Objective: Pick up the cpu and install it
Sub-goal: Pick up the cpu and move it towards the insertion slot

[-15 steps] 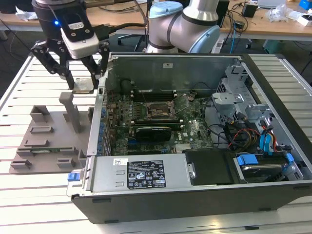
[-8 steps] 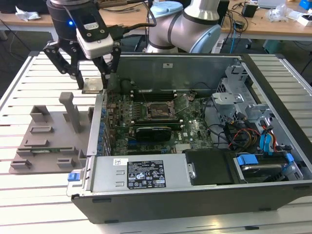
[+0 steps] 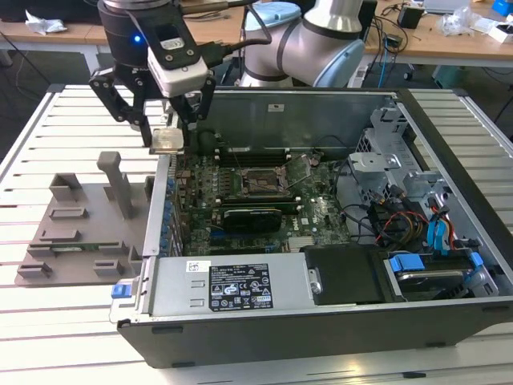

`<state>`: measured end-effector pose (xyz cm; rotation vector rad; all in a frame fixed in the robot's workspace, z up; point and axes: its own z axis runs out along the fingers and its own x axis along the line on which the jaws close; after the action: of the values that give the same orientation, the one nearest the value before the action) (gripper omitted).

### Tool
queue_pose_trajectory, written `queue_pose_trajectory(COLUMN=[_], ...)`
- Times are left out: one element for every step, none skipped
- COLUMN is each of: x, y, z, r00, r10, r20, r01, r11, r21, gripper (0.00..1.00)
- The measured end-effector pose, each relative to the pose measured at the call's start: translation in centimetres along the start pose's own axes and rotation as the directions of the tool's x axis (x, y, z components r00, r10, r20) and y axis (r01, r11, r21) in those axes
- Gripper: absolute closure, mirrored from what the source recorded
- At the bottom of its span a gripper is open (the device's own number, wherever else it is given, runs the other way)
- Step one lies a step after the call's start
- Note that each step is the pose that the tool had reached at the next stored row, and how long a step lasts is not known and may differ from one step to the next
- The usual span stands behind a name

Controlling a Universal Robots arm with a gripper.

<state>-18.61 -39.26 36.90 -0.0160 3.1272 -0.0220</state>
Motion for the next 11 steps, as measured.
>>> queue_pose_trajectory(x=[-0.18, -0.38, -0.57, -0.73, -0.88, -1.02, -1.14, -1.29, -1.48, -1.72, -1.97], y=[0.00, 0.00, 0.00, -0.01, -0.01, -0.01, -0.01, -0.01, -0.01, -0.02, -0.02], z=[0.00, 0.01, 0.02, 0.02, 0.03, 0.03, 0.03, 0.04, 0.04, 0.04, 0.05], r00=[1.0000, 1.0000, 1.0000, 1.0000, 1.0000, 1.0000, 1.0000, 1.0000, 1.0000, 1.0000, 1.0000], r10=[0.000, 0.000, 0.000, 0.000, 0.000, 0.000, 0.000, 0.000, 0.000, 0.000, 0.000], r20=[-0.0001, 0.0000, -0.0001, -0.0001, -0.0001, -0.0001, -0.0001, -0.0001, -0.0001, -0.0002, -0.0001], r01=[0.000, 0.000, 0.000, 0.000, 0.000, 0.000, 0.000, 0.000, 0.000, 0.000, 0.000], r11=[1.0000, 1.0000, 1.0000, 1.0000, 1.0000, 1.0000, 1.0000, 1.0000, 1.0000, 1.0000, 1.0000], r21=[0.0001, -0.0001, 0.0000, 0.0000, -0.0001, -0.0001, -0.0001, -0.0001, -0.0001, -0.0001, -0.0001], gripper=[0.45, 0.45, 0.45, 0.45, 0.45, 0.45, 0.45, 0.45, 0.45, 0.45, 0.45])
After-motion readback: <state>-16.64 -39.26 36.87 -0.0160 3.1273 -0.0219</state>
